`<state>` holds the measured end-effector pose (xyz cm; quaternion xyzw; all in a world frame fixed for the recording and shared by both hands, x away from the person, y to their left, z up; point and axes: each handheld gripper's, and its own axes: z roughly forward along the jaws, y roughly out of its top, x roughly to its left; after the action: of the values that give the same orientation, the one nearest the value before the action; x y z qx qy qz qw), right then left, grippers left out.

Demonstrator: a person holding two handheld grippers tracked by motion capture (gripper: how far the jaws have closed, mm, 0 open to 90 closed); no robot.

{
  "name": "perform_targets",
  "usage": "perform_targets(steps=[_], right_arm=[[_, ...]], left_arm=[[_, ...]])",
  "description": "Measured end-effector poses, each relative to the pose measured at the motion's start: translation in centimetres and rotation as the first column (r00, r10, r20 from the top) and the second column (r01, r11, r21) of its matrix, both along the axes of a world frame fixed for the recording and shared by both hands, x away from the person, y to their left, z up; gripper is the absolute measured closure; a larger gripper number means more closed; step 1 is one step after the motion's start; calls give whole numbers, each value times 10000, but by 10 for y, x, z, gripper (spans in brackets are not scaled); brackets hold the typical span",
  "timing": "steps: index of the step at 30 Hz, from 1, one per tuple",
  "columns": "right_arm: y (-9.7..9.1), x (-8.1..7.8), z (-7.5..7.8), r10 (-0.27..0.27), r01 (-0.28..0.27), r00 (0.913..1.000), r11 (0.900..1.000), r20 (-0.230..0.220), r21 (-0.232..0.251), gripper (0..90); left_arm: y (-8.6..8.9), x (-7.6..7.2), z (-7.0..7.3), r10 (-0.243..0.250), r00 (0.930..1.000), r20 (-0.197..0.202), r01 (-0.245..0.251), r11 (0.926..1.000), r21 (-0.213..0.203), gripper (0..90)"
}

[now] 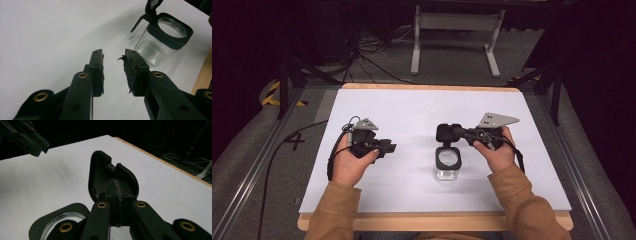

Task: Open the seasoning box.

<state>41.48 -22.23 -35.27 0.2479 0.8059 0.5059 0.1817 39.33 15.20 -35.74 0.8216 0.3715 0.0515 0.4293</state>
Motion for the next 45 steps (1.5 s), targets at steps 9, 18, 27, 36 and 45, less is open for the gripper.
perform_targets(steps=[9, 18, 27, 36, 45], right_arm=[[1, -2, 0, 94, -91, 9995, 9999, -301, 99, 864], [-4, -16, 13, 514, -505, 9980, 9984, -355, 260, 779], [-33, -18, 27, -174, 187, 9993, 9990, -329, 404, 701], [-67, -6, 23, -1774, 1751, 9816, 9839, -707, -364, 626], [-107, 5, 11, -3217, 3143, 9376, 9464, -1322, -740, 571]], left_arm=[[3, 1, -1, -3, 10000, -15, 3, 10000, -71, 661], [9, 2, 3, 46, 10000, 13, -46, 9999, -130, 623], [17, 0, 6, 212, 9997, 122, -211, 9997, -112, 565], [30, 5, 5, 569, 9983, 101, -569, 9984, -13, 518], [41, 15, -4, 1095, 9940, 85, -1096, 9938, 189, 454]])
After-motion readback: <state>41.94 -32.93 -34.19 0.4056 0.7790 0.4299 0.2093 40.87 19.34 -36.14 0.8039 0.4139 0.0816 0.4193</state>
